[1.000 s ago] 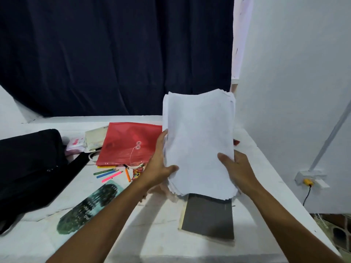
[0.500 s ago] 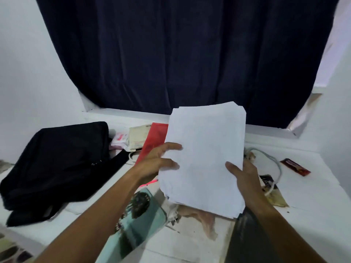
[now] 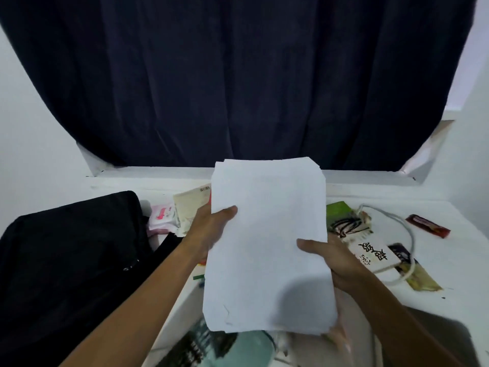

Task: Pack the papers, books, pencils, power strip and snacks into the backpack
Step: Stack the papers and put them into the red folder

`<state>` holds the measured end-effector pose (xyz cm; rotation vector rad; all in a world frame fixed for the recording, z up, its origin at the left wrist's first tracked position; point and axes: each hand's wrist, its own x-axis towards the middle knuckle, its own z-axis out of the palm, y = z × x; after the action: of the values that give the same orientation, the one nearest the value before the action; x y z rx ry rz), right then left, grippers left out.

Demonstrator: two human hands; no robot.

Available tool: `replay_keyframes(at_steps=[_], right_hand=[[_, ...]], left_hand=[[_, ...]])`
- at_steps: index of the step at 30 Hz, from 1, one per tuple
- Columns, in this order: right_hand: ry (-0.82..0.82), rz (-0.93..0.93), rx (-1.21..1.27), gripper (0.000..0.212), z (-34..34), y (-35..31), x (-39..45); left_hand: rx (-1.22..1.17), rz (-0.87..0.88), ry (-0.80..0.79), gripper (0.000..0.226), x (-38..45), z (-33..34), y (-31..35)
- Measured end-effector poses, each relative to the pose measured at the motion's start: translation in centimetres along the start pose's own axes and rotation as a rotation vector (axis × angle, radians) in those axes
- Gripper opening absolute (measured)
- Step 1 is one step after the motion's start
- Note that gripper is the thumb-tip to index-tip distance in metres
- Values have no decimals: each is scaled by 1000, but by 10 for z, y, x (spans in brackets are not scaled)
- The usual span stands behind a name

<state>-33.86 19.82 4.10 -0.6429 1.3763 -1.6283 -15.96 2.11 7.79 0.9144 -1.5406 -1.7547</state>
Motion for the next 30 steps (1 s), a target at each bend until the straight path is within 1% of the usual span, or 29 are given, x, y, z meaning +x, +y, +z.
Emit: replay_keyframes(at_steps=[2,4,6,7,8,9,10,11,12,14,15,16,18,20,21,24,27,30], right_hand=[[-13,7,-39,26,9,-1,4],[66,-13,-78,26,22,5,14],[109,-47,-82,28,21,0,12],[158,-63,-74,28,18,-2,10],[222,-79,-52,28,14,-2,10],[291,-102,-16,28,10,-3,8],[343,-119,23,29,5,-3,5],[384,-122,61,30,-2,-1,3],[425,-120,93,31,-12,2,0],[491,-113,152,28,-26,4,-6],[505,-115,173,27,-31,4,-8],[505,-117,190,27,-36,5,-10],[500,-120,209,28,-41,5,-12],[494,-122,224,30,-45,6,-12],[493,-122,227,33,-47,6,-11],[461,-124,265,38,-50,-1,-9],[395,-128,321,42,-52,-13,-3],[314,-115,346,46,-48,-21,2]], left_hand=[[-9,61,15,17,5,-1,7],[22,89,-47,13,27,-10,10],[55,74,16,14,39,-12,7],[124,86,74,14,51,-16,2],[302,102,123,11,63,-24,-4],[531,97,146,20,78,-34,-12],[732,72,148,37,89,-41,-20],[826,24,135,51,94,-46,-26],[832,-10,129,59,97,-48,-31],[778,-37,167,66,101,-46,-34],[741,-70,194,66,102,-45,-33],[688,-117,210,61,106,-44,-31],[491,-215,160,38,111,-44,-28],[300,-252,69,13,109,-40,-24],[232,-243,56,12,108,-38,-21],[47,-136,85,21,98,-29,-12],[-119,-63,160,26,83,-30,-8],[-248,-67,280,24,60,-38,-17]])
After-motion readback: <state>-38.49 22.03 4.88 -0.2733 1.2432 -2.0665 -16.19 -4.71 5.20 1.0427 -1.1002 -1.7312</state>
